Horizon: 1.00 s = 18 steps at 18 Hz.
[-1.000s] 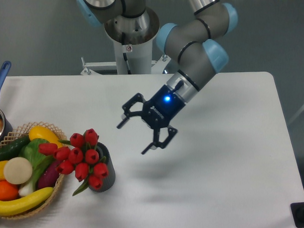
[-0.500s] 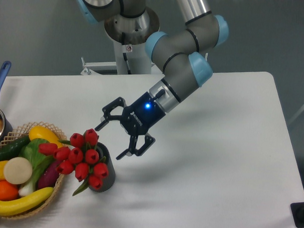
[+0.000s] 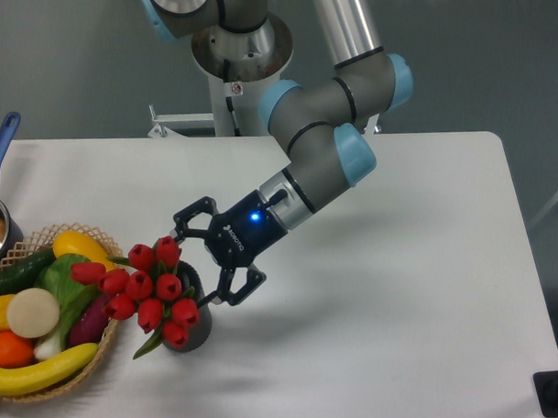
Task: Pick up the flowers from the vase
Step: 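Lower the open gripper around the tulip stems above the vase rim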
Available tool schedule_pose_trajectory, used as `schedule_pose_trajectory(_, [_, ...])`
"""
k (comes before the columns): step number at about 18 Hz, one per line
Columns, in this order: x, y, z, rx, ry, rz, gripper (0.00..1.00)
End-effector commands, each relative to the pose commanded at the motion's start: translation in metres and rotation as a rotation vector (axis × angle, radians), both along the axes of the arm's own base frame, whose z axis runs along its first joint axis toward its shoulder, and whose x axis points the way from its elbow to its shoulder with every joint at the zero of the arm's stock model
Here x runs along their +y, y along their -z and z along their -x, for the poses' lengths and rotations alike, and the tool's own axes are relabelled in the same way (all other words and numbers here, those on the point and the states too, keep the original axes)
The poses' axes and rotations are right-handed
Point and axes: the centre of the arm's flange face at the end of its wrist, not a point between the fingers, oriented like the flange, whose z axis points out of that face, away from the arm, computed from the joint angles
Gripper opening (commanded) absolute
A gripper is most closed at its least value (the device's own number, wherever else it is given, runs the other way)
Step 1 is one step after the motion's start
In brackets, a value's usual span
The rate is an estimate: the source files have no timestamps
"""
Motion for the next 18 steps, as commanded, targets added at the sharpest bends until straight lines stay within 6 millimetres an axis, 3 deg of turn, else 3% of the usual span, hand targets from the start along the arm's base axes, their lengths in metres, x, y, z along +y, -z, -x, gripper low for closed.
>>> schedule_pose_trajectory(3, [0.002, 0.0, 0.0, 0.0, 0.002, 0.0, 1.0])
schedule_pose_trajectory(6, [0.005, -0.003, -0.004, 0.006, 0.011, -0.005, 0.66])
schedule_pose_trajectory(8, [0.004, -0.004, -0.005, 0.005, 0.008, 0.001, 0.36])
schedule_pose_trajectory(12, [0.003, 0.0, -0.001, 0.022, -0.001, 0.03, 0.0])
schedule_pose_trajectory(18, [-0.004, -0.004, 0.008, 0.019, -0.032, 0.048, 0.0])
